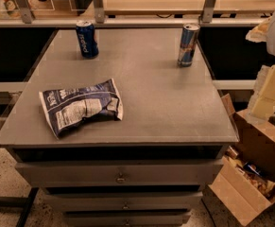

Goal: Move blue chip bag near pepsi can

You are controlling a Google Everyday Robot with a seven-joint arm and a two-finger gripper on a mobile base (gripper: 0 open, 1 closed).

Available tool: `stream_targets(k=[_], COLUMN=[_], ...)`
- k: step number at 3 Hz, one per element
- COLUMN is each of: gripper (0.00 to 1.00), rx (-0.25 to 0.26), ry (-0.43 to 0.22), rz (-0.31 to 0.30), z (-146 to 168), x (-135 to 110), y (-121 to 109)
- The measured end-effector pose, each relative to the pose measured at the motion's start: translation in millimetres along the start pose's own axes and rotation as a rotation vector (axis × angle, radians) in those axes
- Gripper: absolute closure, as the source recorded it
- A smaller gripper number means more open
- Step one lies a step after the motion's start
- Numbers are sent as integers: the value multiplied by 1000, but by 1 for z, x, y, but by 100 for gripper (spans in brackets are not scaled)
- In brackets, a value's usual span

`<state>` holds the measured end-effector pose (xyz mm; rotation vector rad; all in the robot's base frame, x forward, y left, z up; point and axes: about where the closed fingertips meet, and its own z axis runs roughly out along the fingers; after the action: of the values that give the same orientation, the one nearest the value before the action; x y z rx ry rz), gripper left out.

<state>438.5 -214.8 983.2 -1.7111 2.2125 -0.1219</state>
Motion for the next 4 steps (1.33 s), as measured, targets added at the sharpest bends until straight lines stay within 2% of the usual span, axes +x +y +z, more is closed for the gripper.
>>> stream_targets(k=[2, 3, 4], gripper=[0, 0, 0], rx=[-7, -3, 35], ry=[-24, -94, -228], rz=[-8, -45, -111], z=[-2, 0, 14], x=[-4, -27, -85], y=[3, 20, 47])
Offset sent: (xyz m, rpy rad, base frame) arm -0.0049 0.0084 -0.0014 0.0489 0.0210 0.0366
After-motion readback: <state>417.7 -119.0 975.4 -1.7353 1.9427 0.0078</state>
